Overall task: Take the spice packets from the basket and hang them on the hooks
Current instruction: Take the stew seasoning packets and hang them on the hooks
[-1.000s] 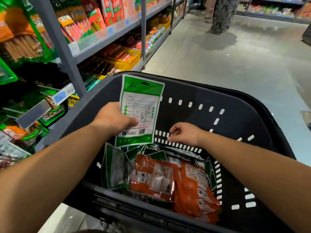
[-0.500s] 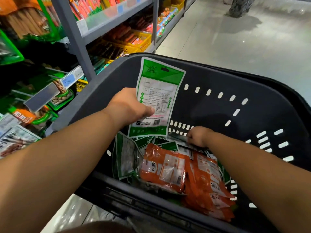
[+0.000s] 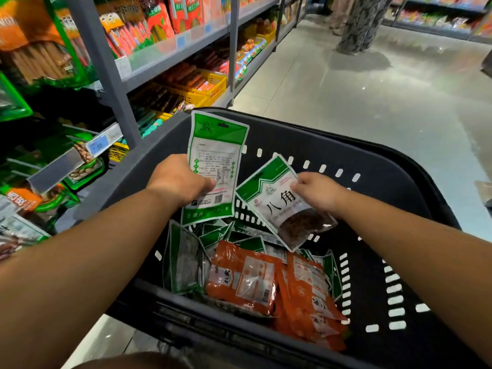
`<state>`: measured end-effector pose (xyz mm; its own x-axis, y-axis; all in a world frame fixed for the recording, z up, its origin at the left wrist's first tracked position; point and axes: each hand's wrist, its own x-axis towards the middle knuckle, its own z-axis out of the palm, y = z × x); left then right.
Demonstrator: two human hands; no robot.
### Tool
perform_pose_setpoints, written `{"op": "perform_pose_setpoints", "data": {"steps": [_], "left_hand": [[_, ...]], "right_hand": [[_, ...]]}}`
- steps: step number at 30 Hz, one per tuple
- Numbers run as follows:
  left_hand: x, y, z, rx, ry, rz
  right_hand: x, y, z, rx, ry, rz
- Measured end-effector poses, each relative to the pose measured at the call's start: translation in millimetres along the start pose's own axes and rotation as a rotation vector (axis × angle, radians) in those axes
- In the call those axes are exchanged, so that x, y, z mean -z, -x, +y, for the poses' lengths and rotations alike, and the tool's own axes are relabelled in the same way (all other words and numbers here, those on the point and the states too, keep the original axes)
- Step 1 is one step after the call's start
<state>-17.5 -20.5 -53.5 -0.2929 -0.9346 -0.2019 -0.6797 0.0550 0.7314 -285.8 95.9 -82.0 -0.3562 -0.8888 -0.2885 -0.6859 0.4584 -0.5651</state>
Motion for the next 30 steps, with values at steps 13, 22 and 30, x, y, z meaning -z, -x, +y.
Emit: {"op": "perform_pose_setpoints", "data": {"steps": [13,22,30], "left_hand": [[-5.9,8.8,5.2,-0.037,0.364,-0.110],[-8.9,13.1,10.0,-0.080,0.383,-0.265],[-9.5,17.2,13.8,-0.100,0.324,-0.309]], "right_hand": [[-4.0,19.1,-27.6,-0.112,-1.021,0.140],[-33.4,11.6,-49.5,-0.036,-1.135,0.150],[-46.2,15.8,-57.9,0.049,-0.956,0.197]]}}
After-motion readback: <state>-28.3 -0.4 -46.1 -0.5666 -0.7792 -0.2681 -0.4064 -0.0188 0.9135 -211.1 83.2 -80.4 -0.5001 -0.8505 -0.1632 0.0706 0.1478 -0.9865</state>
